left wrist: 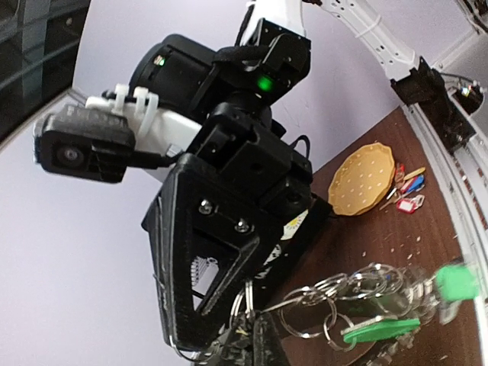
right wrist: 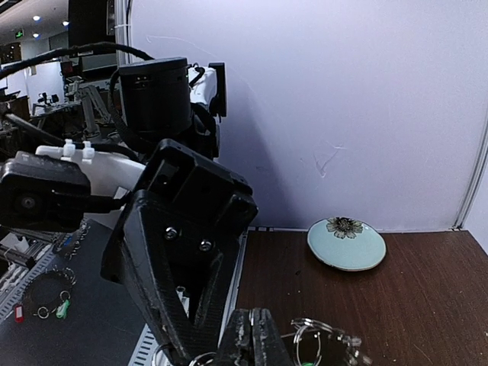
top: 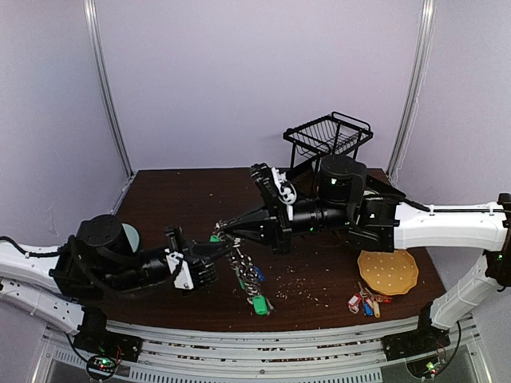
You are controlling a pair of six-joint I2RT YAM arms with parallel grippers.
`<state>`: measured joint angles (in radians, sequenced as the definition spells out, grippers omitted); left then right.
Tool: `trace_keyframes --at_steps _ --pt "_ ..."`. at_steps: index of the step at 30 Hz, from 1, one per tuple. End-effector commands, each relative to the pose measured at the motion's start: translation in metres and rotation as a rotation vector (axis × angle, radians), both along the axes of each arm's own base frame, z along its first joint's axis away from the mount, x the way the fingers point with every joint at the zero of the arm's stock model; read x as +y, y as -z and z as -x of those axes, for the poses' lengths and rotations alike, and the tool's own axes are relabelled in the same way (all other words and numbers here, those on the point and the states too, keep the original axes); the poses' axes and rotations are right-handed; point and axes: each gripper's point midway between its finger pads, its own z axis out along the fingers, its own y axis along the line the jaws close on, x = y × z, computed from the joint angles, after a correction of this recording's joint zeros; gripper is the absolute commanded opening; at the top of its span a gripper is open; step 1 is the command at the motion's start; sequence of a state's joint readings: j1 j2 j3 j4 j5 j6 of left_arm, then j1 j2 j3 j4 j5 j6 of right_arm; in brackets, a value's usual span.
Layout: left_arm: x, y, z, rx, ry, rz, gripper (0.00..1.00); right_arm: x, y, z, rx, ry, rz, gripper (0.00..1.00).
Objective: Put the keys on the keyring
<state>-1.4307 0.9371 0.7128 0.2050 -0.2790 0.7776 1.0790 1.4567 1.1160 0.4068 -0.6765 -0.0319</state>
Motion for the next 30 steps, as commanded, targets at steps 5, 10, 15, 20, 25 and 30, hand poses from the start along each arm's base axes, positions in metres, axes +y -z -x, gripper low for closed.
trace_keyframes --at_steps 5,10,15,20,25,30 --pt "0.006 -0.027 -0.011 0.42 0.07 0.27 0.0 -0.01 -0.012 -0.012 -0.015 0.029 -0.003 0.17" --pt "0.004 -0.016 -0.003 0.48 0.152 0.273 0.0 -0.026 -0.024 -0.023 -0.035 0.089 -0.017 0.3" --pt "0.011 -0.02 0.016 0.41 0.283 0.325 0.0 -0.044 -0.025 -0.004 -0.112 0.032 -0.015 0.32" --pt "0.01 -0.018 0.028 0.324 0.357 0.315 0.0 -0.053 -0.014 0.03 -0.1 -0.124 0.012 0.24" --pt "0.003 -0.009 0.026 0.244 0.345 0.271 0.0 -0.052 0.01 0.049 -0.135 -0.149 0.065 0.2" --pt "-0.002 0.001 0.021 0.179 0.319 0.224 0.0 -0.045 0.024 0.057 -0.157 -0.099 0.13 0.19"
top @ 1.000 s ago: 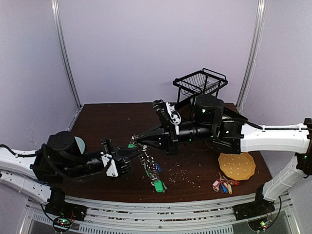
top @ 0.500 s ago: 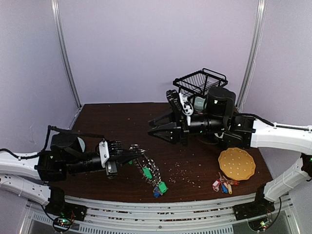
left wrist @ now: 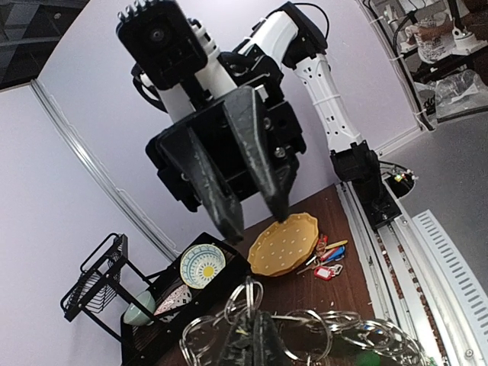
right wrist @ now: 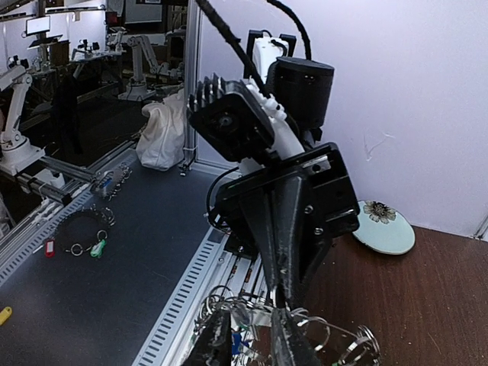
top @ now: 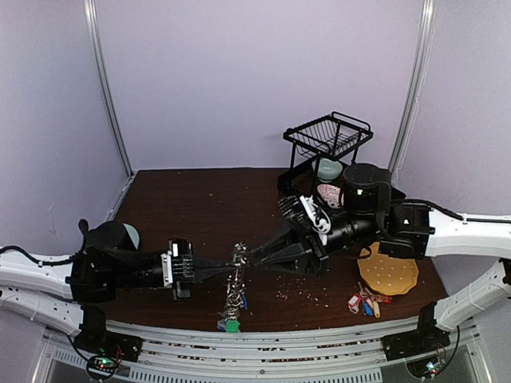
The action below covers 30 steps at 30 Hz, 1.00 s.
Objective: Put the keys on the keyring
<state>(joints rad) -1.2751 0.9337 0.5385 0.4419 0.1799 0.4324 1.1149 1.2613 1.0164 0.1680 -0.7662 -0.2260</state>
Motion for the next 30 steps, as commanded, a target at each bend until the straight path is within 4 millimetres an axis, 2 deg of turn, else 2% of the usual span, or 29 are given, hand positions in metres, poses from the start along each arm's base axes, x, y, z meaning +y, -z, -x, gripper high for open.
trace_keyframes --at_steps 1,9,14,21,27,30 --pt "0.001 -0.025 -0.002 -0.131 -0.016 0.083 0.0 0.001 0.009 0.003 -0.051 0.057 0.036 0.19" --pt "0.005 -0.03 -0.004 -0.092 0.006 0.109 0.0 0.009 0.028 -0.001 0.03 0.136 0.075 0.16" --pt "0.008 -0.029 -0.002 -0.069 0.052 0.121 0.0 0.012 0.039 -0.022 0.008 0.244 0.098 0.14" --pt "0.007 -0.028 0.0 -0.058 0.086 0.115 0.0 0.02 0.035 -0.035 -0.022 0.293 0.061 0.15" --pt "0.007 -0.033 0.0 -0.007 0.095 0.142 0.0 0.022 0.027 -0.024 -0.036 0.223 0.032 0.17" --pt "0.009 -0.036 -0.001 0.033 0.094 0.181 0.0 0.018 0.025 -0.012 -0.02 0.16 0.026 0.18"
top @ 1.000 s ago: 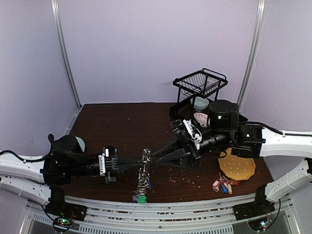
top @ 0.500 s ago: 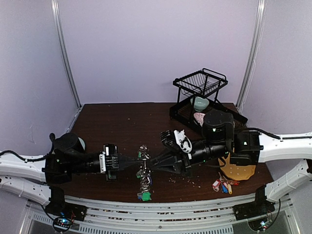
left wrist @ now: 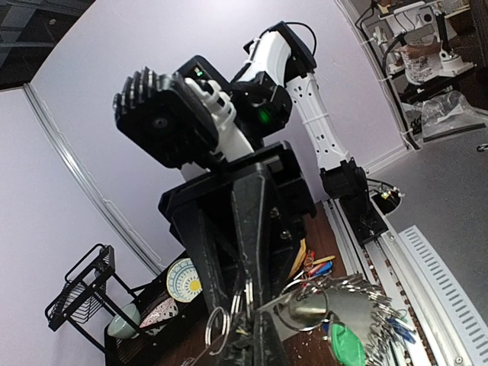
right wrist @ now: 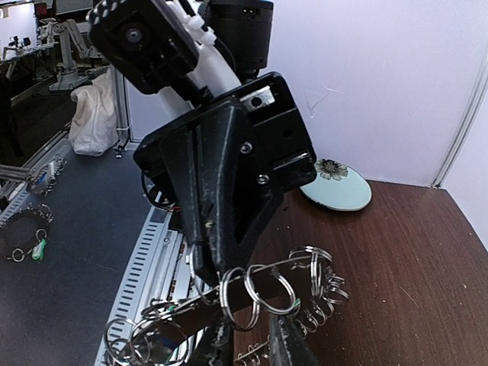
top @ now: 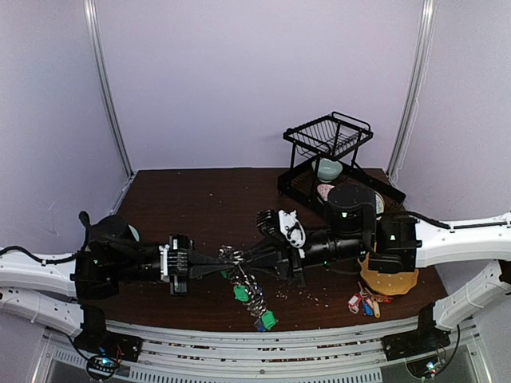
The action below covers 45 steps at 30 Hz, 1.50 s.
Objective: Put the keys on the keyring
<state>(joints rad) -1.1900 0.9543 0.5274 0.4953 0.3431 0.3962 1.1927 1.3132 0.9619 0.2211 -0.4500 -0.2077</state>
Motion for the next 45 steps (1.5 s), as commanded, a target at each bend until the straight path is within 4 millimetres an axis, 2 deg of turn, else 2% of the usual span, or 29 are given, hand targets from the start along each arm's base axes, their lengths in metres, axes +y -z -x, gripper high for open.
trace_keyframes --at_steps 1,5,9,12,15,18,23,25,27,30,34,39,41,43,45 --pt "0.009 -0.038 0.001 0.031 0.013 0.176 0.0 -0.004 -0.016 0.019 0.005 -0.106 -0.056 0.19" --pt "0.008 -0.04 0.002 0.059 0.028 0.192 0.0 -0.004 -0.022 0.026 0.028 -0.141 -0.09 0.18" --pt "0.008 -0.042 0.004 0.064 0.041 0.197 0.0 -0.002 -0.034 0.018 0.033 -0.094 -0.147 0.13" --pt "0.008 -0.04 0.006 0.063 0.049 0.193 0.0 0.0 -0.033 0.015 0.025 -0.083 -0.144 0.11" --pt "0.007 -0.039 0.007 0.066 0.058 0.19 0.0 -0.001 -0.032 0.014 0.02 -0.077 -0.139 0.13" --pt "0.009 -0.041 0.008 0.064 0.061 0.199 0.0 -0.009 -0.032 0.0 0.013 0.008 -0.113 0.16" --pt "0.011 -0.043 0.01 0.07 0.07 0.213 0.0 -0.041 -0.037 -0.035 0.058 0.19 -0.12 0.18" --pt "0.012 -0.045 0.01 0.079 0.074 0.22 0.0 -0.047 -0.038 -0.039 0.058 0.225 -0.106 0.21" --pt "0.013 -0.047 0.01 0.09 0.078 0.228 0.0 -0.05 -0.04 -0.033 0.05 0.194 -0.095 0.23" --pt "0.014 -0.049 0.01 0.102 0.082 0.244 0.0 -0.048 -0.05 -0.007 0.05 0.055 -0.148 0.24" --pt "0.015 -0.051 0.01 0.111 0.083 0.254 0.0 -0.027 -0.059 0.028 0.039 -0.101 -0.214 0.23" --pt "0.016 -0.051 0.011 0.109 0.091 0.255 0.0 -0.006 -0.049 0.023 0.049 -0.098 -0.222 0.28" --pt "0.015 -0.05 0.012 0.108 0.093 0.252 0.0 -0.001 -0.052 0.023 0.05 -0.108 -0.234 0.28" --pt "0.016 -0.05 0.012 0.106 0.094 0.251 0.0 0.001 -0.054 0.024 0.059 -0.119 -0.254 0.25" --pt "0.016 -0.05 0.012 0.101 0.095 0.252 0.0 0.002 -0.054 0.022 0.061 -0.112 -0.257 0.17"
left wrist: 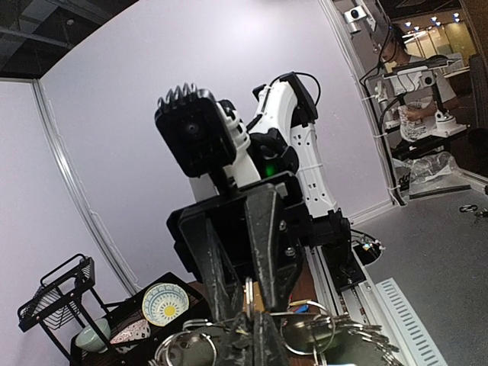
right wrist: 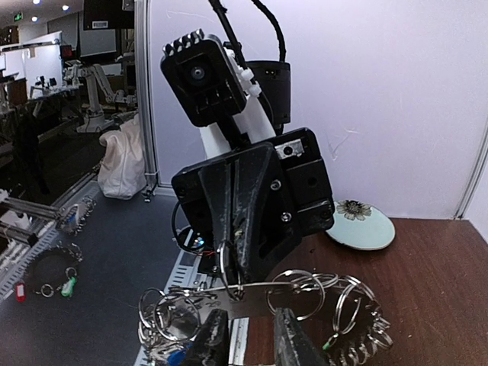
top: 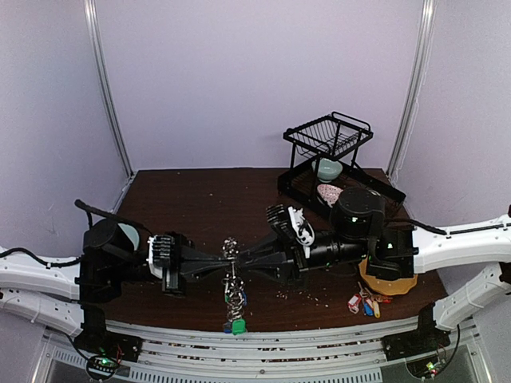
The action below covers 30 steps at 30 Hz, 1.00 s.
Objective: Put the keys on the keyring
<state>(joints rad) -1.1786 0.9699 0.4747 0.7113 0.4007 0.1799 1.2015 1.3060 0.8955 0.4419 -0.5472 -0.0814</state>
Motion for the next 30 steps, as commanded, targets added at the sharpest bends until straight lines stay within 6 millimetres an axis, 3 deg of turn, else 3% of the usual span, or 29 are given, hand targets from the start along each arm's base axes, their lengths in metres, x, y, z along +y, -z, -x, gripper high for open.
trace_keyframes --at_steps 1,15,17,21,28,29,30 --pt "0.011 -0.031 0.004 -0.048 0.008 0.119 0.0 0.001 -0.031 0.002 -0.014 -0.016 -0.108 0.15" --pt "0.01 -0.031 0.003 -0.048 0.001 0.118 0.0 0.004 -0.028 0.013 -0.005 -0.088 -0.103 0.2" --pt "0.01 -0.031 0.003 -0.049 0.001 0.119 0.0 0.006 -0.028 0.012 -0.001 -0.086 -0.099 0.16" --pt "0.009 -0.029 0.003 -0.046 0.003 0.11 0.0 0.009 -0.027 0.01 -0.002 -0.077 -0.095 0.0" --pt "0.007 -0.027 -0.008 -0.028 -0.052 0.099 0.0 -0.006 -0.03 -0.004 -0.084 0.035 -0.02 0.0" --pt "0.004 -0.024 -0.012 -0.021 -0.073 0.073 0.07 -0.01 -0.021 -0.012 -0.108 0.082 0.051 0.0" --pt "-0.001 -0.018 -0.016 -0.031 -0.087 0.035 0.21 -0.015 -0.019 -0.018 -0.133 0.122 0.097 0.0"
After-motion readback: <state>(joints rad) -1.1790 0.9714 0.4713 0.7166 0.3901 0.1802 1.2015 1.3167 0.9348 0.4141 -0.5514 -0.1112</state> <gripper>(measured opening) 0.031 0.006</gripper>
